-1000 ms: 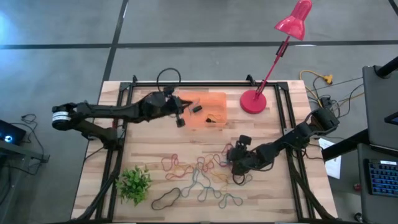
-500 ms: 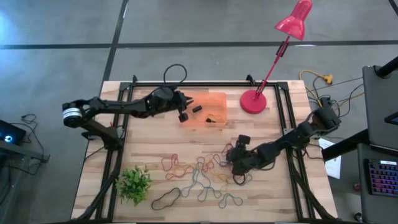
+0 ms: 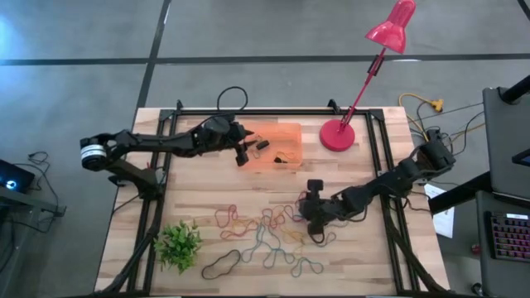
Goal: Pick and place rubber bands into bin
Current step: Put the red rubber band into the orange bin
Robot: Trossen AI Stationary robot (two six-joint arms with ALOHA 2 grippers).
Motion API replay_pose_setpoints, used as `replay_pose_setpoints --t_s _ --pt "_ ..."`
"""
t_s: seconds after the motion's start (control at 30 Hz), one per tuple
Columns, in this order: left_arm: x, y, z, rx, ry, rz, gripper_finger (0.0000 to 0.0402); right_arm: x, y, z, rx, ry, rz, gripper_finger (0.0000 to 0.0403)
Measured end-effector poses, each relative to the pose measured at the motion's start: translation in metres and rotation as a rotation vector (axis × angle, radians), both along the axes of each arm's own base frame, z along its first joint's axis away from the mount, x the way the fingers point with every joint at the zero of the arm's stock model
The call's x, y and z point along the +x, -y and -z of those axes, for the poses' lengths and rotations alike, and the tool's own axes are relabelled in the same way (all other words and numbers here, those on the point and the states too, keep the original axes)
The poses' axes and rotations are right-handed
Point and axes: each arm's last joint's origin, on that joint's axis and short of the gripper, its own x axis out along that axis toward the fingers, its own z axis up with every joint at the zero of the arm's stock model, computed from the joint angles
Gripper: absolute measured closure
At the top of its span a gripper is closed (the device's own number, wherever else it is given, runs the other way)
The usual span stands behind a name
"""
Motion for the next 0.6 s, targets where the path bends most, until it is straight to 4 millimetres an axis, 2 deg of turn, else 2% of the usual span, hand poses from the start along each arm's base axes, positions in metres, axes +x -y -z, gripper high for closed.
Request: replay_pose_setpoints --t_s 0.13,0.33,0.6 --pt "-0.007 0.006 0.003 -0.073 0.001 0.045 0.0264 0.004 0.004 0.009 -0.023 -0.023 -0.008 0.0280" --pt "-0.017 0.018 -0.003 -0.084 0.006 0.091 0.0264 0.012 0.011 0.027 0.021 -0.095 -0.064 0.0276" --pt "-0.034 0.028 -0.011 -0.068 0.058 0.106 0.0264 0.014 0.014 0.030 -0.008 -0.096 -0.032 0.0278"
